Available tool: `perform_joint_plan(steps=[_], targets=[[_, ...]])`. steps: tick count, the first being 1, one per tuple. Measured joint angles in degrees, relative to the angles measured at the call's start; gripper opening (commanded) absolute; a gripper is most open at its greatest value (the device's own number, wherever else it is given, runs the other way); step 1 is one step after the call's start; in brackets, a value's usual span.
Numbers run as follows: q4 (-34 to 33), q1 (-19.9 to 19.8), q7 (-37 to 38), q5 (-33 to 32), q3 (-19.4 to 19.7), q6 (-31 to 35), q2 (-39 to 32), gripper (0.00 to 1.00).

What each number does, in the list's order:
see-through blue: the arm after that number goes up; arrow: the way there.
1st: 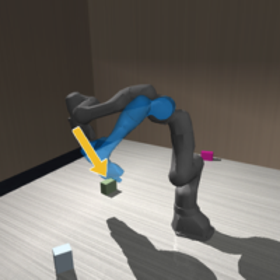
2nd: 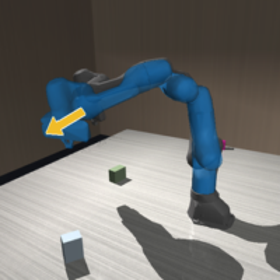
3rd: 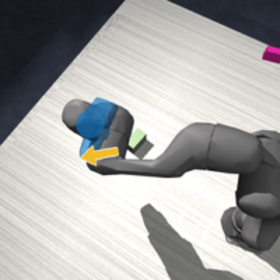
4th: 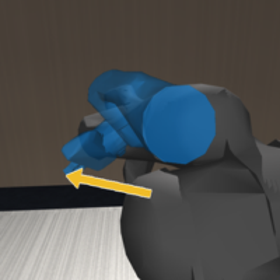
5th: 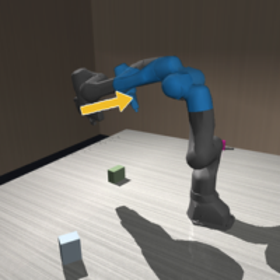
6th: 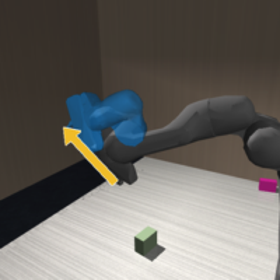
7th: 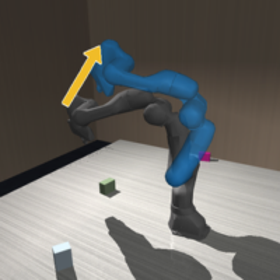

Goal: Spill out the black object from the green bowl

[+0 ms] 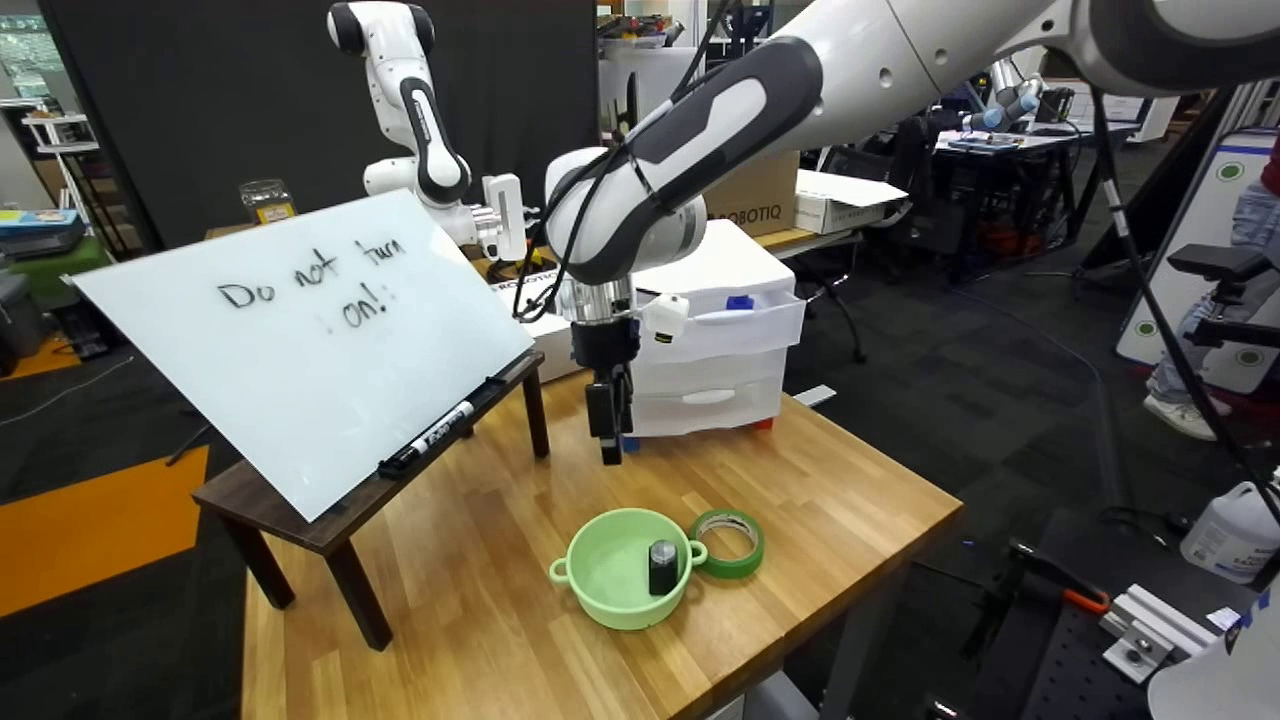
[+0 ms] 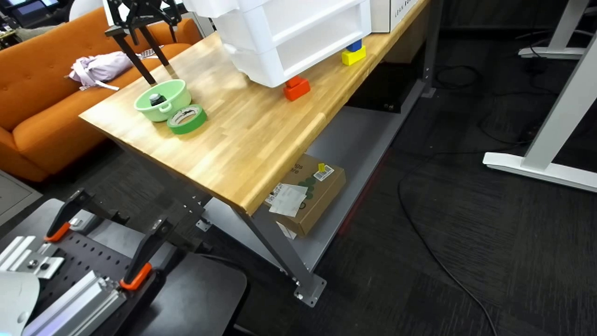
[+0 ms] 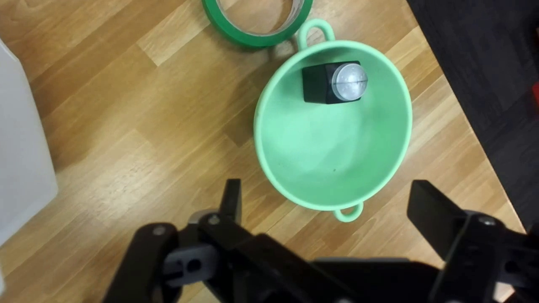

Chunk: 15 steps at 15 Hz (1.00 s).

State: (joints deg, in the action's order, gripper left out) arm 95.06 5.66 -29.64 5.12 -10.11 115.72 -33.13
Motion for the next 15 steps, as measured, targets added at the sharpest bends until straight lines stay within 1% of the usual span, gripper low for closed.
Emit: perform_joint_plan(steps=[4, 12, 15], targets=[[-0.7, 0.4, 0.4, -0.4, -1.4, -0.6, -2.1, 1.00], [-1.1, 0.7, 0.7, -1.8, -1.5, -2.3, -2.5, 1.00], [-2.1, 1.4, 1.1, -3.0, -1.5, -4.5, -3.4, 1.00]])
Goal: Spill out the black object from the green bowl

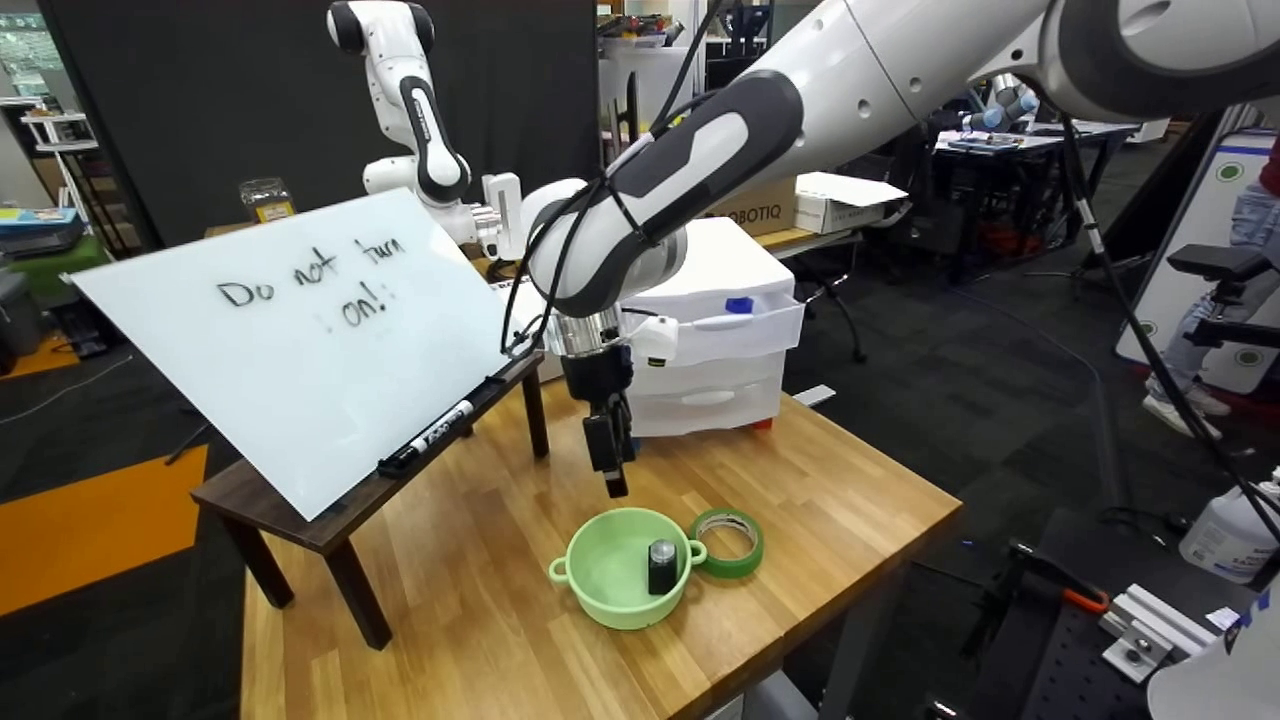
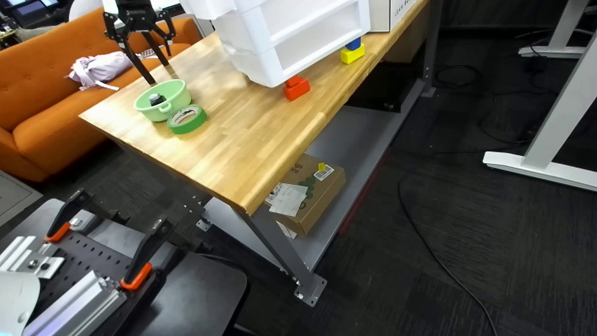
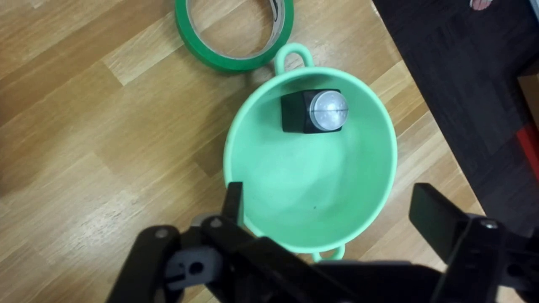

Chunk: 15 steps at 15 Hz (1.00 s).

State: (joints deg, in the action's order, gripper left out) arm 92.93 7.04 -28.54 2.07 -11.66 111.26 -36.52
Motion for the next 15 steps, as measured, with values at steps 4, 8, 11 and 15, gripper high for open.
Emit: perform_joint_plan(steps=[4, 8, 11, 15], targets=[[-2.6, 2.3, 1.5, -2.7, -0.1, -4.1, -2.0, 1.00], [-5.0, 4.0, 2.3, -4.0, -0.1, -6.0, -3.1, 1.00], [-5.6, 4.3, 2.3, -4.0, -0.1, -6.2, -3.2, 1.00], [-5.8, 4.3, 2.2, -4.1, -0.1, -6.3, -3.2, 1.00]])
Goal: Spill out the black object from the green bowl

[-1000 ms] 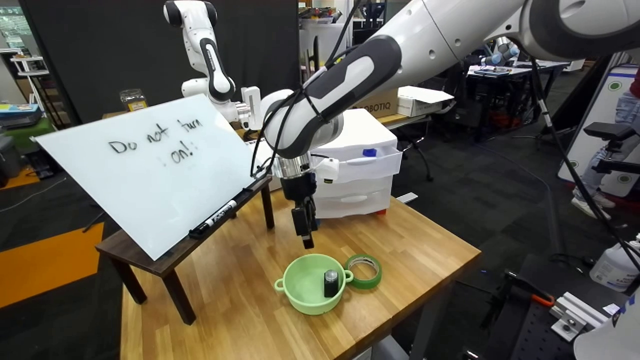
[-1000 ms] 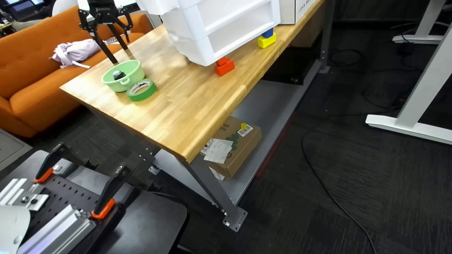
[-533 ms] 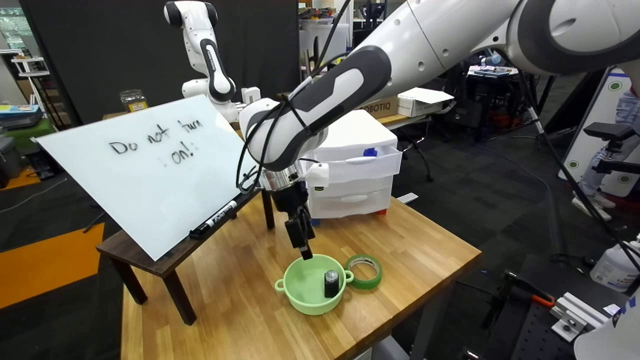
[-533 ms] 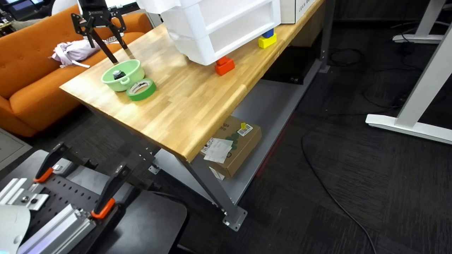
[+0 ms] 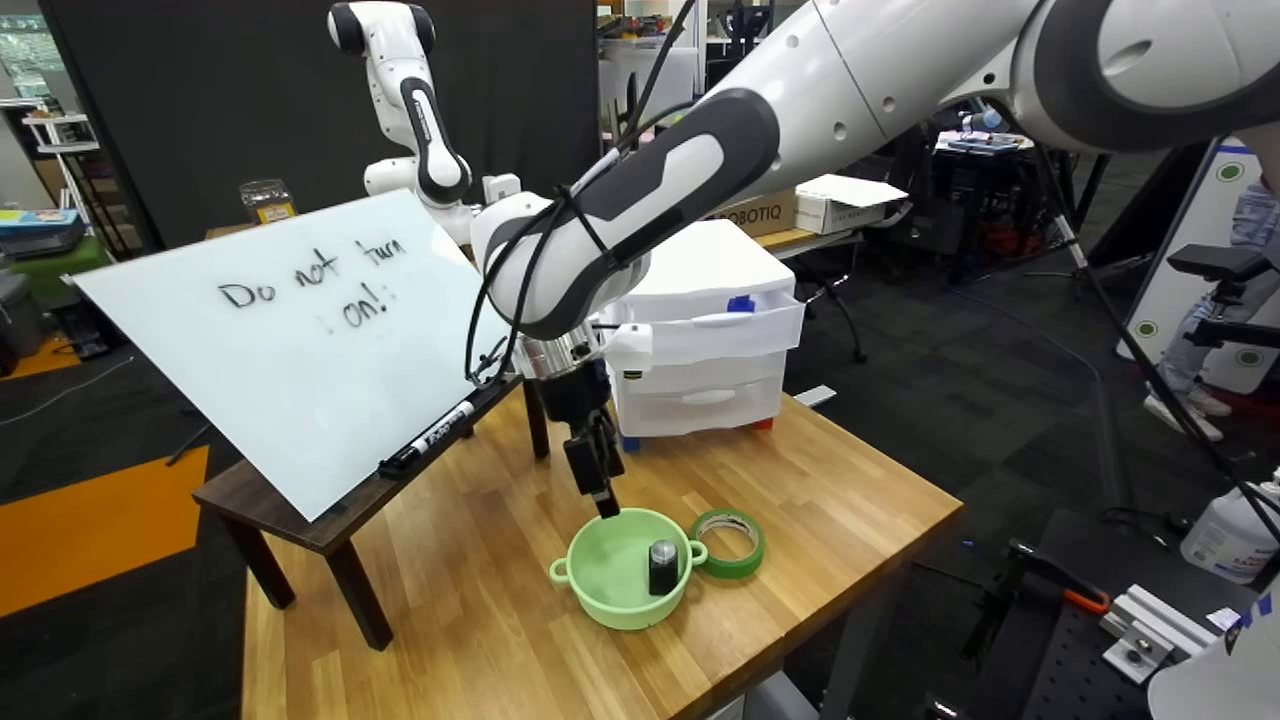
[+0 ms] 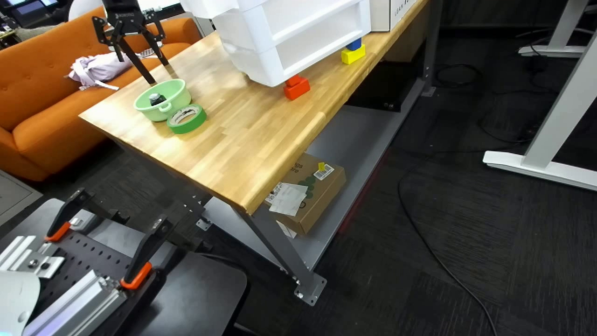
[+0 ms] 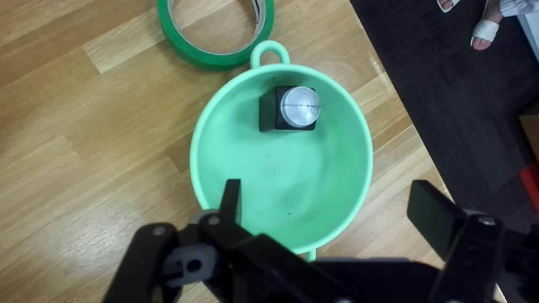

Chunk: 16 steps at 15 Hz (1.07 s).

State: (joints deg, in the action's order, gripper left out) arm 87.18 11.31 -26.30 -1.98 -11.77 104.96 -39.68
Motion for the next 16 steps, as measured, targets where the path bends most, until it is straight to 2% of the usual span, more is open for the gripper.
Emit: perform_joint_plan(steps=[9, 16], targets=[[0.1, -2.5, -4.3, 0.1, 0.0, 0.0, -2.6, 1.00], [-0.4, -2.9, -5.5, 0.3, 0.0, 0.4, -4.5, 1.00]])
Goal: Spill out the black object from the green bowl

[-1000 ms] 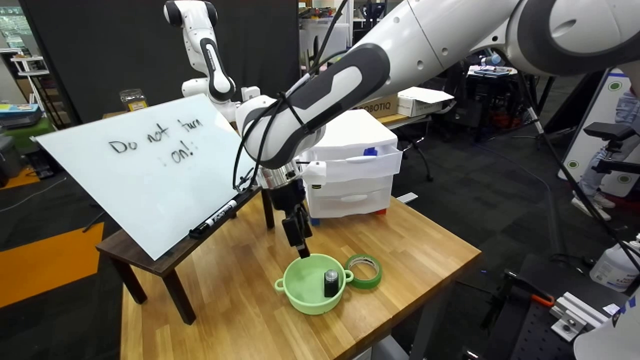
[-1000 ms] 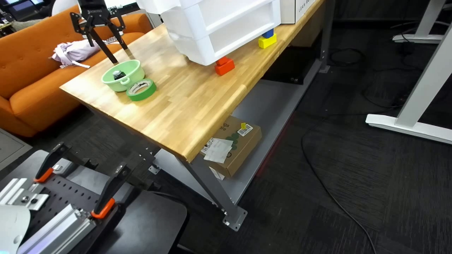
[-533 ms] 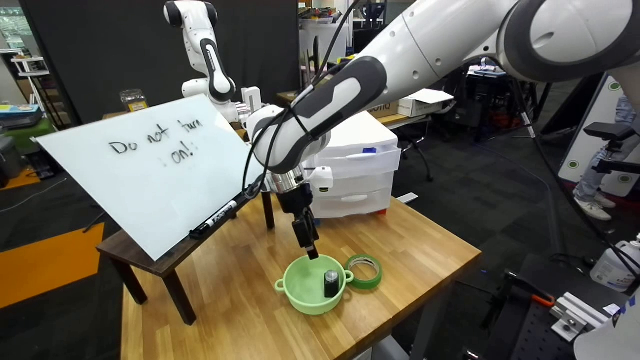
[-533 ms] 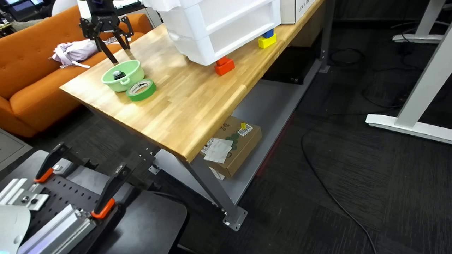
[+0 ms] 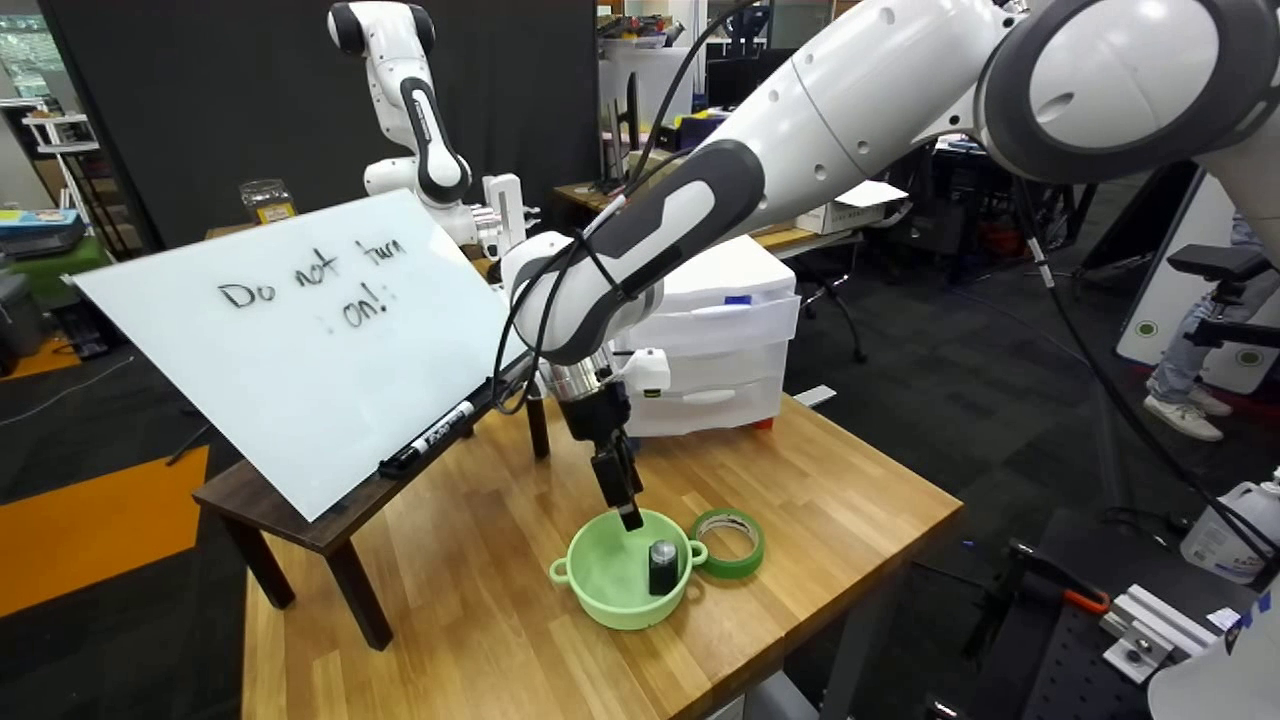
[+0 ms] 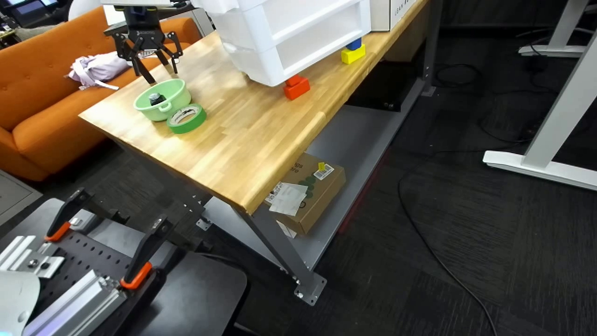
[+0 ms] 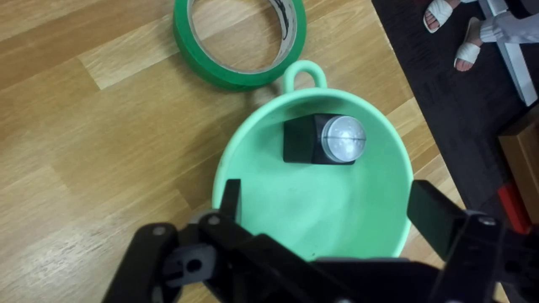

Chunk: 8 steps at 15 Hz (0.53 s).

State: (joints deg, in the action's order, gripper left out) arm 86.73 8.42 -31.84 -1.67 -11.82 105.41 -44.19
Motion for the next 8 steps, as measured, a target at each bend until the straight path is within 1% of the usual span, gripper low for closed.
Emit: perform_joint_plan(steps=[5, 8], targets=[[0.0, -1.5, -3.4, 1.1, -0.1, 1.2, 0.0, 1.00], [0.0, -2.1, -3.9, 1.2, -0.5, 1.2, -0.1, 1.00]])
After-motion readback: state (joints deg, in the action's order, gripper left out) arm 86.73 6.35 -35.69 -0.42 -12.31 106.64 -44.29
